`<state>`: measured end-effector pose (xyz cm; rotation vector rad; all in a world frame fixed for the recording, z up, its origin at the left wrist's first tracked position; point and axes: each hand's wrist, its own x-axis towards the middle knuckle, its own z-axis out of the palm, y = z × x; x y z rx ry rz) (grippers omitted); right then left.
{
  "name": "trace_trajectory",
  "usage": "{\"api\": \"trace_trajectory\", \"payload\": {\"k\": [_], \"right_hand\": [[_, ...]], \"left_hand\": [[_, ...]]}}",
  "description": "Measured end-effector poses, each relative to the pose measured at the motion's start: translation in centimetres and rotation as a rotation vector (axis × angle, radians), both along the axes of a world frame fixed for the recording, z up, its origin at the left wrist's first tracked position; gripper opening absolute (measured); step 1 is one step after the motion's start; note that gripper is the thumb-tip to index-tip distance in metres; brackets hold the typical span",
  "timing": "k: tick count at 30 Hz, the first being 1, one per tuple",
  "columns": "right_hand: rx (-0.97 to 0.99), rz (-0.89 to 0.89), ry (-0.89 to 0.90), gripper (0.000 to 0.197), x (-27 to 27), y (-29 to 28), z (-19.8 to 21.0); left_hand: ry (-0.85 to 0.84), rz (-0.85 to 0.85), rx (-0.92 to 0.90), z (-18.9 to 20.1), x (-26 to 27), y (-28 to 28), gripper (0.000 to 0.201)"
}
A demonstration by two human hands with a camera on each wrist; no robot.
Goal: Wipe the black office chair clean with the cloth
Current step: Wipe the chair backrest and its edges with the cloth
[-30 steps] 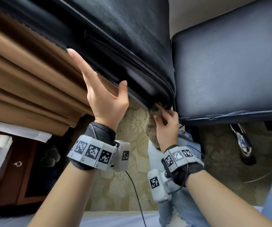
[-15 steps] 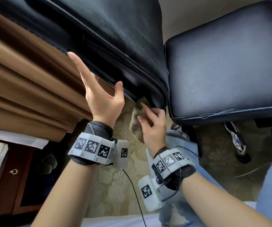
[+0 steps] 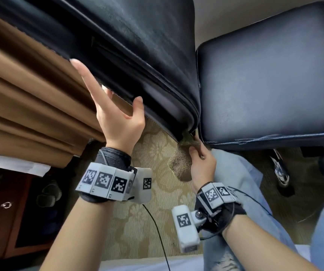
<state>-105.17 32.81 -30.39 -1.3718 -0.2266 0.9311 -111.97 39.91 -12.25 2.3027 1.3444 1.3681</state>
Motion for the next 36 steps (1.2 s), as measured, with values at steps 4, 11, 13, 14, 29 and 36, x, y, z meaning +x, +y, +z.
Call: {"api": "trace_trajectory", "payload": {"k": [4, 11, 13, 14, 29, 36], "right_hand": [[-0.12, -0.066, 0.012, 0.034, 0.2, -1.2, -0.9], [-0.029, 0.013, -0.095, 0.038, -0.7, -0.1, 1.1], [0.026, 0.084, -0.058, 0.037, -1.4, 1.3, 1.5], [0.044, 0.094, -0.047, 0.037, -1.7, 1.8, 1.4], [-0.15, 0.288, -0.307, 0.031, 1.1, 2.1, -6.0], [-0.17, 0.281, -0.202, 0.036, 2.5, 1.4, -6.3]], "left_hand": [[-0.02, 0.011, -0.006, 0.0, -0.2, 0.4, 0.093], [-0.025, 0.022, -0.006, -0.5, 0.1, 0.7, 0.089], [-0.032, 0.016, 0.004, -0.9, 0.1, 0.8, 0.088], [-0.038, 0.014, 0.005, -1.1, 0.2, 0.9, 0.087], [-0.122, 0.017, -0.067, -1.9, -0.2, 0.8, 0.086], [-0.107, 0.058, -0.091, -4.3, 0.8, -1.3, 0.096]]}}
